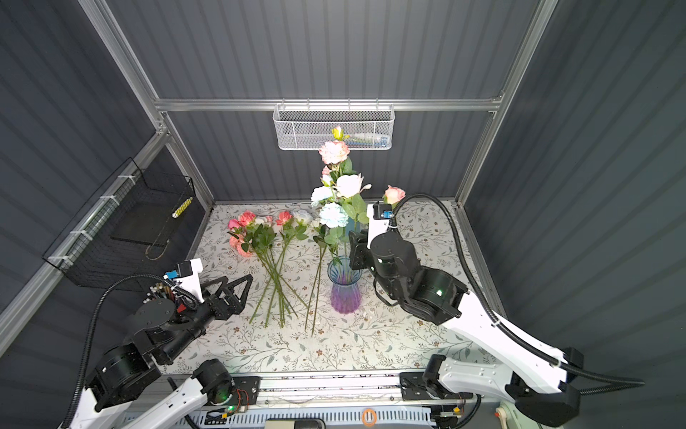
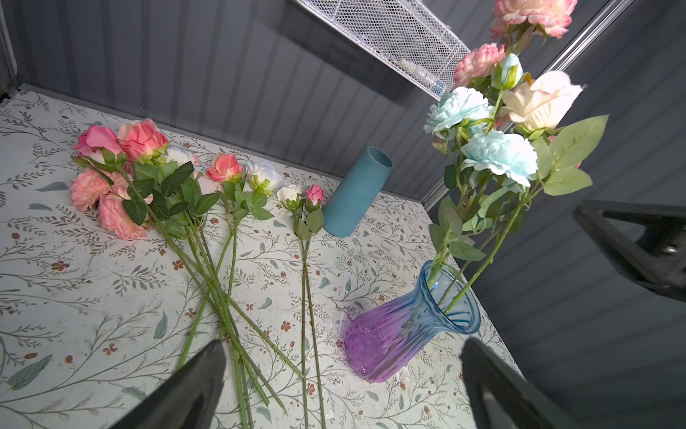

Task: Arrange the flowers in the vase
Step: 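Open right gripper and pull it back from the vase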

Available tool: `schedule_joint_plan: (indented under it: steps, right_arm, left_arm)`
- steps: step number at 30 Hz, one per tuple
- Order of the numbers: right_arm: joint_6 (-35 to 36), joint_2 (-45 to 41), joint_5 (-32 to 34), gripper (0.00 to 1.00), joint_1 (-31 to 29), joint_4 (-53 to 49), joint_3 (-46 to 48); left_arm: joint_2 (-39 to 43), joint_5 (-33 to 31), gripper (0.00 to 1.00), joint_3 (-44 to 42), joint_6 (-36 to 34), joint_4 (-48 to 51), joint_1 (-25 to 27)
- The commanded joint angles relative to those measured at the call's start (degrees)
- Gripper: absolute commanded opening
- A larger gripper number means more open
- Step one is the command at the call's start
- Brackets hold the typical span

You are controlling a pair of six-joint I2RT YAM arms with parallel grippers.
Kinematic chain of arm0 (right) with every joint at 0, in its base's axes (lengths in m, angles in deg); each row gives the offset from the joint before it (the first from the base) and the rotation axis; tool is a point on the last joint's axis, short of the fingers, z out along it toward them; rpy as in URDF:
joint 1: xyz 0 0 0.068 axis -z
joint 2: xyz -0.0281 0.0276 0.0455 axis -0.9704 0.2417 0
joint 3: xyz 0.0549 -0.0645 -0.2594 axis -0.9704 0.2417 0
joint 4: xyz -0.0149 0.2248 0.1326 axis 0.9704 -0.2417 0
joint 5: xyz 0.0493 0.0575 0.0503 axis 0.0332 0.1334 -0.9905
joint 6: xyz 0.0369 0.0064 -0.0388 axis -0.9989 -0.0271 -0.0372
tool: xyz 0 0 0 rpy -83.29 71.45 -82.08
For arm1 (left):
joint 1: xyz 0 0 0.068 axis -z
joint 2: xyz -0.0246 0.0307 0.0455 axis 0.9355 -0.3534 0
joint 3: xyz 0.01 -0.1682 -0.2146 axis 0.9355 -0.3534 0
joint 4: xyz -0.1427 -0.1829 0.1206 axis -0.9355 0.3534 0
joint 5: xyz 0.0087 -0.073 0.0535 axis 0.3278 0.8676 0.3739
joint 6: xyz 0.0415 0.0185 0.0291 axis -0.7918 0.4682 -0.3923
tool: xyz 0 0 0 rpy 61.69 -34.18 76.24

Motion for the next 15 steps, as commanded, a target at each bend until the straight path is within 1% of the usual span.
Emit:
schedule_joint_plan:
  steps: [1,4,7,9,10,12,13,15]
  right_arm:
    - [-0.7,-4.0,-1.0,0.35,-0.4,-3.9,-2.5]
    - [-0.4,-6.9,0.2,0.37,-0.4,-5.8,-1.9]
    - [0.0,-9.6,1.5,0.40,-0.4,-6.9,0.1]
    - [0.2,-11.0,1.9,0.43,-0.3,-7.8,1.9]
    - [0.0,-11.7,2.1,0.44,-0.1,-8.5,3.2]
    - [-0.7,-12.9,1.7,0.46,0.3,-10.2,5.1]
    - [-1.8,-13.5,1.5,0.46,0.5,-11.2,6.2]
    - [-4.6,-14.8,1.1,0.46,1.0,-13.2,8.8]
  left_arm:
    - [-1.6,-1.2,0.99,-0.6,0.6,0.0,0.2]
    - [-3.4,-2.8,0.99,-0.3,1.8,1.3,0.2]
    - [-5.2,-5.2,0.97,0.1,3.7,3.0,0.2]
    - [-6.3,-9.1,0.94,-0.1,5.3,4.3,0.2]
    - [-7.2,-13.2,0.93,-0.4,7.4,5.9,0.2]
    - [-9.5,-20.7,0.93,-0.3,11.5,9.9,0.2]
    - [-10.7,-22.1,0.94,-0.2,11.0,10.4,0.2]
    - [-13.1,-22.5,0.94,-0.1,9.7,10.0,0.2]
